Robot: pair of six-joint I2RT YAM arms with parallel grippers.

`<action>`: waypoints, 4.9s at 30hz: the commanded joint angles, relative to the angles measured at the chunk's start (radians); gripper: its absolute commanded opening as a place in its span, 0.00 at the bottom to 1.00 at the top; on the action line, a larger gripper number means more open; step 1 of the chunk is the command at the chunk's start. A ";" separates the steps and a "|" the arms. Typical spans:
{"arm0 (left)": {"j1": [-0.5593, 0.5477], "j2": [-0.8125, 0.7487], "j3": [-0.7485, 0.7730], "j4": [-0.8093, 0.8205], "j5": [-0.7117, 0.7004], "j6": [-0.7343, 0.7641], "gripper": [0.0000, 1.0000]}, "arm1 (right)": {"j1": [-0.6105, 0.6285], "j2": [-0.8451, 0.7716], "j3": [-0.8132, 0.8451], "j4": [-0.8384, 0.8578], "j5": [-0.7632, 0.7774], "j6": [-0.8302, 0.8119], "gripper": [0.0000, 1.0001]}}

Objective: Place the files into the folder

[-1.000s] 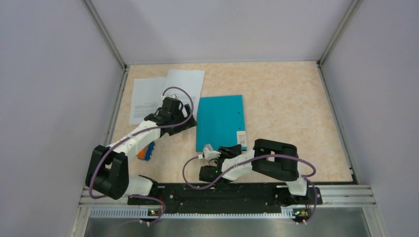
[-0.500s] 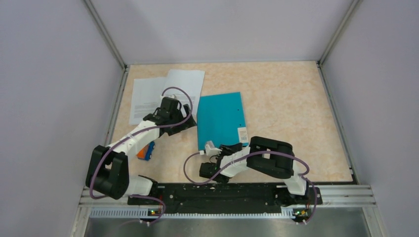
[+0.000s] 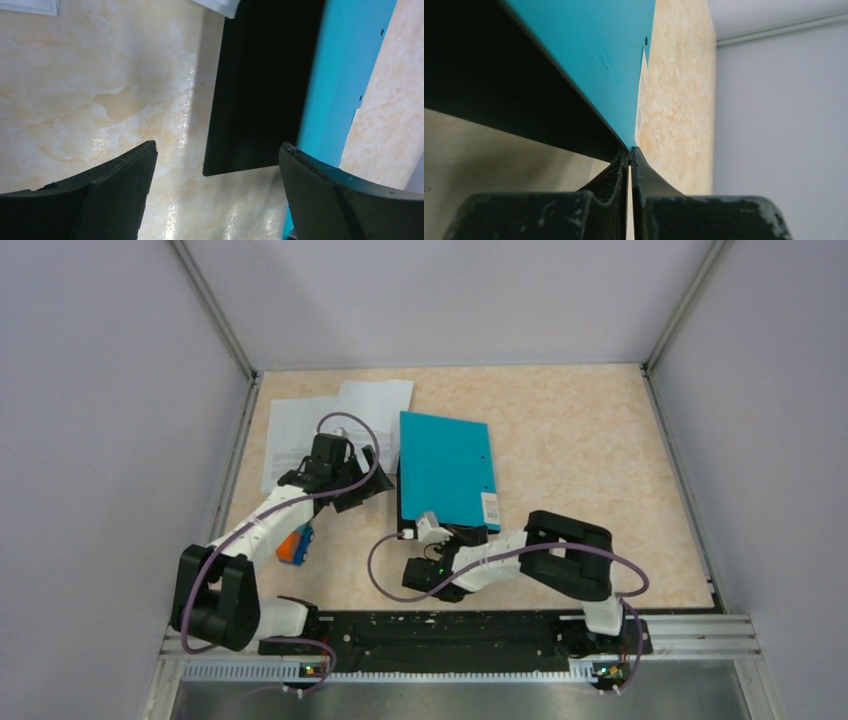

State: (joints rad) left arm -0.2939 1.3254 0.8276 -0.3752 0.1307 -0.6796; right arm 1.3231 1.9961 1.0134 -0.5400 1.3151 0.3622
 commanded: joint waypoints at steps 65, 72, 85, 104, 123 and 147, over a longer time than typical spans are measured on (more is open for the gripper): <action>-0.233 -0.010 0.117 0.021 0.072 -0.138 0.00 | -0.110 -1.083 0.167 -0.561 -0.311 0.666 0.90; -0.335 -0.045 0.117 -0.041 -0.017 -0.166 0.00 | -0.263 -0.962 0.265 -0.590 -0.387 0.538 0.79; -0.349 -0.199 0.017 -0.193 -0.180 -0.129 0.36 | -0.546 -0.920 -0.066 -0.193 -0.895 0.323 0.61; -0.325 -0.054 0.134 -0.125 -0.341 -0.025 0.53 | -0.601 -0.492 -0.118 0.153 -1.028 0.190 0.48; -0.282 0.166 0.045 -0.001 -0.245 -0.095 0.49 | -0.554 -0.433 -0.182 0.169 -1.063 0.112 0.18; -0.282 0.273 -0.018 -0.058 -0.408 -0.214 0.22 | -0.481 -0.563 -0.141 0.084 -1.102 0.138 0.37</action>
State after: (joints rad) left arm -0.5827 1.5623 0.8410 -0.3962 -0.1875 -0.8658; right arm 0.8341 1.5047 0.8299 -0.3943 0.1787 0.4519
